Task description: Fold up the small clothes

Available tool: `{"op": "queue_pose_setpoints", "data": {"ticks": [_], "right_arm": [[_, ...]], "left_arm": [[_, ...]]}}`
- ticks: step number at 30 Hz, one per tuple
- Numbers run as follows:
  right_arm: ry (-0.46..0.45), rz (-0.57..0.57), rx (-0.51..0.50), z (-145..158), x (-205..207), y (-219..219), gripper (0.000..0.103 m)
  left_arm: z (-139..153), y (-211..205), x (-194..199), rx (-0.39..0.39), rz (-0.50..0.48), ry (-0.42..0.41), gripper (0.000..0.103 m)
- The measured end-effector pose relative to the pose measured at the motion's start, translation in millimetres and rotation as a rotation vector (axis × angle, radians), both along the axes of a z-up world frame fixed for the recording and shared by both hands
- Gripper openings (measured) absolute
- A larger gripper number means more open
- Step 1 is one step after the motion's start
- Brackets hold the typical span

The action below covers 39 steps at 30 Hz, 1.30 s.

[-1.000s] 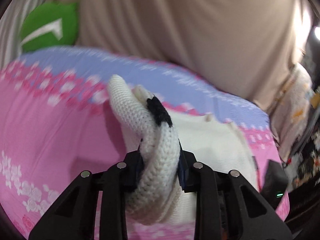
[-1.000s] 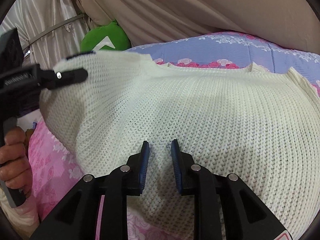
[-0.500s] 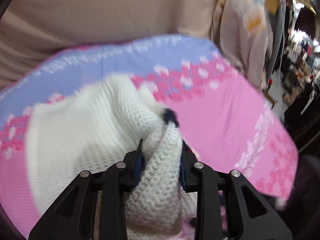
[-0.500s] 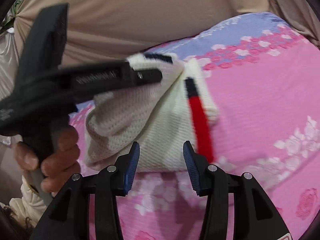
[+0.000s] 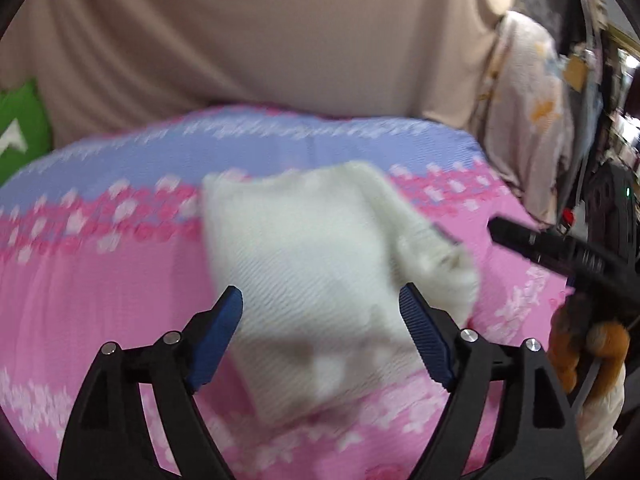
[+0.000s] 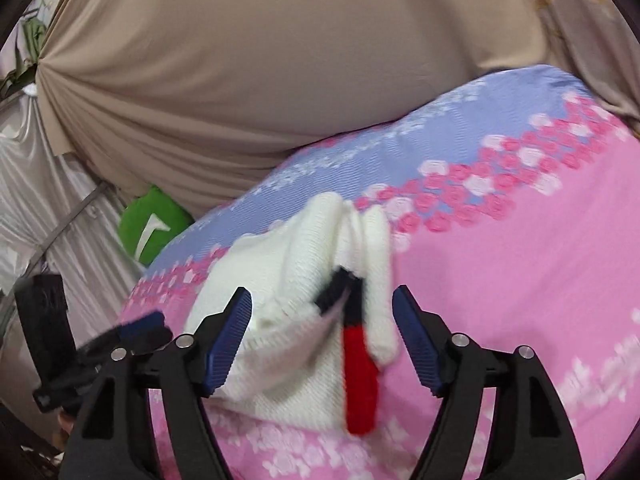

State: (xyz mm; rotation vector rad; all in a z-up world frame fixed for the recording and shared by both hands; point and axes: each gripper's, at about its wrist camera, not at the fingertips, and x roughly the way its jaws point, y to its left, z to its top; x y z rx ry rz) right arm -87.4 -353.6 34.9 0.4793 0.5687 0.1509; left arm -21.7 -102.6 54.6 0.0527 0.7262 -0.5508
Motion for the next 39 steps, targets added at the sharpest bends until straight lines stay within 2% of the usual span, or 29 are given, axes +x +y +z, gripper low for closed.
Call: {"op": "queue_pose_setpoints", "data": {"ticks": [4, 5, 6, 7, 8, 10, 12, 13, 15, 16, 17, 18, 20, 21, 23, 26, 28, 29, 30, 31, 32, 34, 36, 37, 39], "right_arm": [[0.108, 0.116, 0.019, -21, 46, 25, 0.072], [0.126, 0.127, 0.004, -27, 52, 29, 0.065], [0.131, 0.138, -0.025, -29, 56, 37, 0.053], [0.121, 0.149, -0.044, -26, 52, 41, 0.031], [0.077, 0.167, -0.023, -19, 43, 40, 0.03], [-0.009, 0.193, 0.071, -7, 23, 25, 0.027], [-0.037, 0.176, 0.159, -11, 6, 3, 0.027], [-0.009, 0.151, 0.158, -21, 6, -5, 0.027], [0.145, 0.075, 0.079, -57, 19, -16, 0.03], [0.133, 0.066, 0.109, -68, 17, -22, 0.032], [0.117, 0.067, 0.149, -66, 10, -25, 0.034], [0.109, 0.064, 0.14, -59, 3, -25, 0.036], [0.04, -0.003, 0.047, -34, -18, -21, 0.043], [0.007, -0.011, 0.003, -21, -28, -17, 0.043], [-0.031, 0.044, -0.006, -5, -36, -8, 0.046], [-0.017, 0.103, -0.043, -1, -22, 9, 0.061], [0.026, 0.098, -0.099, -11, 0, 19, 0.061], [0.055, 0.103, -0.11, -21, 12, 18, 0.059], [0.097, 0.109, -0.114, -28, 27, 20, 0.049], [0.119, 0.129, -0.107, -30, 36, 20, 0.018], [0.095, 0.152, -0.075, -27, 34, 18, 0.019], [-0.025, 0.176, 0.011, -5, 20, 3, 0.017], [-0.051, 0.146, 0.063, -1, 18, -16, 0.017], [-0.001, 0.112, 0.054, -13, 25, -25, 0.017], [0.16, 0.054, -0.063, -51, 46, -27, 0.017]], "left_arm": [[-36, 23, 15, -0.011, 0.056, 0.153, 0.078], [-42, 25, 17, -0.012, 0.058, 0.173, 0.078], [-49, 24, 20, 0.0, 0.064, 0.19, 0.077], [-53, 23, 21, 0.019, 0.075, 0.197, 0.075], [-56, 22, 22, 0.032, 0.075, 0.202, 0.073], [-59, 21, 22, 0.051, 0.073, 0.2, 0.071], [-61, 21, 22, 0.068, 0.068, 0.197, 0.071], [-64, 21, 23, 0.075, 0.063, 0.203, 0.071], [-73, 18, 23, 0.093, 0.053, 0.217, 0.072], [-76, 16, 24, 0.095, 0.044, 0.224, 0.072], [-76, 16, 22, 0.1, 0.041, 0.219, 0.072], [-74, 16, 19, 0.106, 0.037, 0.207, 0.071], [-67, 20, 13, 0.105, 0.029, 0.193, 0.071], [-61, 24, 8, 0.096, 0.025, 0.187, 0.07], [-49, 30, -2, 0.071, 0.014, 0.168, 0.07], [-36, 30, -8, 0.027, -0.01, 0.15, 0.071], [-35, 24, -9, 0.011, -0.041, 0.149, 0.072], [-38, 19, -8, 0.019, -0.042, 0.156, 0.072], [-42, 14, -6, 0.026, -0.046, 0.164, 0.072], [-47, 10, -2, 0.037, -0.051, 0.17, 0.072], [-53, 8, 1, 0.063, -0.038, 0.179, 0.071], [-70, 10, 10, 0.106, -0.008, 0.222, 0.071], [-79, 18, 13, 0.078, -0.01, 0.254, 0.072], [-78, 20, 12, 0.085, -0.008, 0.249, 0.072], [-80, 19, 10, 0.1, -0.011, 0.239, 0.073]]}}
